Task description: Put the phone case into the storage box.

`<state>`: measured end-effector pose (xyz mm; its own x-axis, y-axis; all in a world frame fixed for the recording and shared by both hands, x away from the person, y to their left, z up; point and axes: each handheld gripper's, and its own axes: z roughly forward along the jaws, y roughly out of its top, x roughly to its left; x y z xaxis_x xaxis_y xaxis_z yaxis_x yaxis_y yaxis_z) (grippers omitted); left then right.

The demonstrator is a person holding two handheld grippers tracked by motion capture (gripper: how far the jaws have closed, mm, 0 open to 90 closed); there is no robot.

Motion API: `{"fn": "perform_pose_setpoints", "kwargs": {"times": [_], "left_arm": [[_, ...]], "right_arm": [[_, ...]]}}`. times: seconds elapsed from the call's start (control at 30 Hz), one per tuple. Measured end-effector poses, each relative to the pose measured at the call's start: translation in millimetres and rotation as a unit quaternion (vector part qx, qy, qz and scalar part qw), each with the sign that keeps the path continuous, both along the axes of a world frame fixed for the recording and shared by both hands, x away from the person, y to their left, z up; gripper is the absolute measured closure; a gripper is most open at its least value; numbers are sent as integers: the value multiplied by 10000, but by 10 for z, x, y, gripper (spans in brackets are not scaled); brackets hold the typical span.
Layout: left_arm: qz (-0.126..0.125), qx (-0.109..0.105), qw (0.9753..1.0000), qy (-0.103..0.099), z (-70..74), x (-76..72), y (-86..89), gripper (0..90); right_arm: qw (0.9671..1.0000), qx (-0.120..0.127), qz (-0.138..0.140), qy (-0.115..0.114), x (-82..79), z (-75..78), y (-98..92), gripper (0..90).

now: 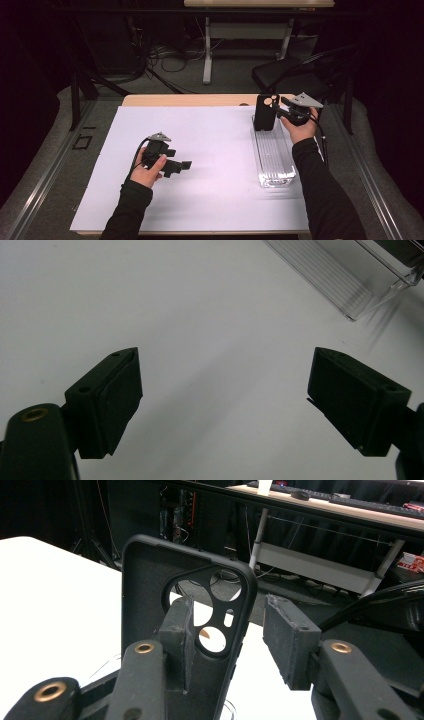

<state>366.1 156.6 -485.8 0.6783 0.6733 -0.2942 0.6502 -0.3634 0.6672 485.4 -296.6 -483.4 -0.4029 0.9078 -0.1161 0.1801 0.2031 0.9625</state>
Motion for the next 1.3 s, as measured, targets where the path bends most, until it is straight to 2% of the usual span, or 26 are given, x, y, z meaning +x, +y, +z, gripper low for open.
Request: {"fn": "perform_pose_setpoints", "kwargs": {"times": [0.3, 0.57, 0.7, 0.77, 0.93, 1.03, 1.1, 1.3], "left_arm": [[-2, 0, 10000, 3, 0, 1, 3, 145], [-10, 1, 10000, 6, 1, 2, 11, 144], [15, -27, 10000, -20, 7, 2, 19, 145], [26, -33, 10000, -34, 12, 2, 24, 145], [9, -29, 10000, -38, 16, -2, 21, 145], [-10, -29, 10000, -45, 22, -7, 21, 145], [4, -54, 10000, -58, 27, -11, 20, 145], [9, -91, 9999, -63, 41, -15, 36, 146]], "right_arm": [[10000, -60, -39, 14, -30, 31, 3, 531], [9998, -152, 49, 81, -105, 88, 30, 531], [9994, -139, 68, 314, -164, 130, 72, 561], [9993, -191, 68, 316, -199, 150, 100, 572], [9976, -61, 322, 604, -289, 198, 177, 565], [9971, -12, 463, 608, -339, 201, 210, 558], [9955, -157, 521, 770, -371, 205, 243, 564], [9937, -285, 765, 771, -537, 227, 372, 567]]}}
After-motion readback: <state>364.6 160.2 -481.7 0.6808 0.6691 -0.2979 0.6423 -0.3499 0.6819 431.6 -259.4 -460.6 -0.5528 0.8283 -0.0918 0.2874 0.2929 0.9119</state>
